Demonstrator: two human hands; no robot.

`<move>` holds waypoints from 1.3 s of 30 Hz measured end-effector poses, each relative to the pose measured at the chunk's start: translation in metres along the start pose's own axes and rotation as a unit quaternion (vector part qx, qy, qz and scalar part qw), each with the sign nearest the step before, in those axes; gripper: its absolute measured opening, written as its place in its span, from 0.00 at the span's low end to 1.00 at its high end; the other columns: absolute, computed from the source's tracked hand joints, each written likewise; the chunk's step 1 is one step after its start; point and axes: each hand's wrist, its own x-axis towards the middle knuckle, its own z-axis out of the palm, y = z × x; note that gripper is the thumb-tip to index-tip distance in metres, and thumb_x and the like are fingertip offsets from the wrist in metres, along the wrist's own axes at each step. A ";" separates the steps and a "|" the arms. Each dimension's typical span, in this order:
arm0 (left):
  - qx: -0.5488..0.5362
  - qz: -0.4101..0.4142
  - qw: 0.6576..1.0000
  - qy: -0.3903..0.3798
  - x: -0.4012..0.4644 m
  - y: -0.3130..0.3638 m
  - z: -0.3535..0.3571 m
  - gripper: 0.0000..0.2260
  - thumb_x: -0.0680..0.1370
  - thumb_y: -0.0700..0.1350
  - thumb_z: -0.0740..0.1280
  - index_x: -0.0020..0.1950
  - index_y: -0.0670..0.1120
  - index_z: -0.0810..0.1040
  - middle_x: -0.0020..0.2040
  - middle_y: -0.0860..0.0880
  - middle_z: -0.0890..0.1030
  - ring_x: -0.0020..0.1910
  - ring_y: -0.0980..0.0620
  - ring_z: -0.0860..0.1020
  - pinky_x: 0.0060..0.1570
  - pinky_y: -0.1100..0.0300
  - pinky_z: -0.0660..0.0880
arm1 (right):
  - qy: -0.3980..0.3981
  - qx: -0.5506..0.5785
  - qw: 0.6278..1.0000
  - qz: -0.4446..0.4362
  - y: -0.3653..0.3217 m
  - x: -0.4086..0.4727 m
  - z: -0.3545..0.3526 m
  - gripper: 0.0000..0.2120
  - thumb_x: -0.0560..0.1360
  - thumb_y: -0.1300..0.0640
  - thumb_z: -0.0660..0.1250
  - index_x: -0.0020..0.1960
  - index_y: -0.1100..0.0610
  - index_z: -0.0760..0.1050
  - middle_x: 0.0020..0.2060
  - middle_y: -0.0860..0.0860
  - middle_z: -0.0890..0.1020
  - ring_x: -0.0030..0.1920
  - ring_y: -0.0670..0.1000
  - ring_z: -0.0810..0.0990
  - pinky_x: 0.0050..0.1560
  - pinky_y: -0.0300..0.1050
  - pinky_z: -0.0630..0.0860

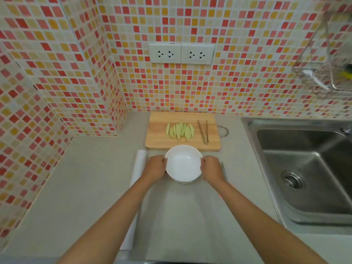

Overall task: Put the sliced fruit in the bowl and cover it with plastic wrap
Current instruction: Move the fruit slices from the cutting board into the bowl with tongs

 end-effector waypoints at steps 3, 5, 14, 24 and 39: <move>-0.025 -0.013 1.000 0.008 0.012 0.002 -0.001 0.17 0.83 0.44 0.55 0.49 0.33 0.79 0.48 0.33 0.82 0.49 0.36 0.80 0.51 0.46 0.78 | -0.002 0.015 1.000 0.005 0.000 0.012 -0.001 0.16 0.80 0.59 0.55 0.49 0.69 0.78 0.48 0.65 0.82 0.50 0.63 0.81 0.46 0.51 0.75; -0.021 -0.012 1.000 0.004 0.018 0.003 -0.001 0.17 0.83 0.44 0.55 0.48 0.34 0.79 0.47 0.33 0.82 0.48 0.35 0.80 0.50 0.46 0.78 | -0.011 0.017 1.000 0.003 -0.002 0.018 0.000 0.16 0.80 0.59 0.55 0.51 0.68 0.78 0.49 0.64 0.82 0.50 0.63 0.81 0.47 0.52 0.77; -0.014 -0.010 1.000 0.008 0.032 -0.008 0.006 0.17 0.83 0.45 0.55 0.34 0.49 0.71 0.36 0.47 0.78 0.38 0.45 0.77 0.38 0.57 0.70 | 0.002 0.021 1.000 0.010 0.003 0.028 0.009 0.15 0.80 0.58 0.55 0.38 0.61 0.72 0.42 0.63 0.83 0.43 0.63 0.82 0.40 0.50 0.76; -0.088 0.006 0.996 0.022 0.034 -0.018 0.010 0.15 0.83 0.49 0.57 0.40 0.53 0.77 0.31 0.57 0.77 0.31 0.60 0.74 0.31 0.64 0.67 | 0.058 -0.064 0.995 0.043 -0.015 0.130 -0.022 0.19 0.78 0.45 0.60 0.58 0.60 0.74 0.54 0.58 0.80 0.54 0.60 0.79 0.48 0.49 0.75; -0.082 0.021 0.996 0.028 0.034 -0.022 0.013 0.15 0.83 0.48 0.56 0.40 0.52 0.76 0.30 0.57 0.77 0.30 0.60 0.73 0.32 0.63 0.67 | 0.033 -0.037 0.996 0.067 -0.034 0.150 -0.011 0.07 0.76 0.58 0.62 0.46 0.61 0.76 0.47 0.56 0.82 0.43 0.56 0.78 0.36 0.42 0.67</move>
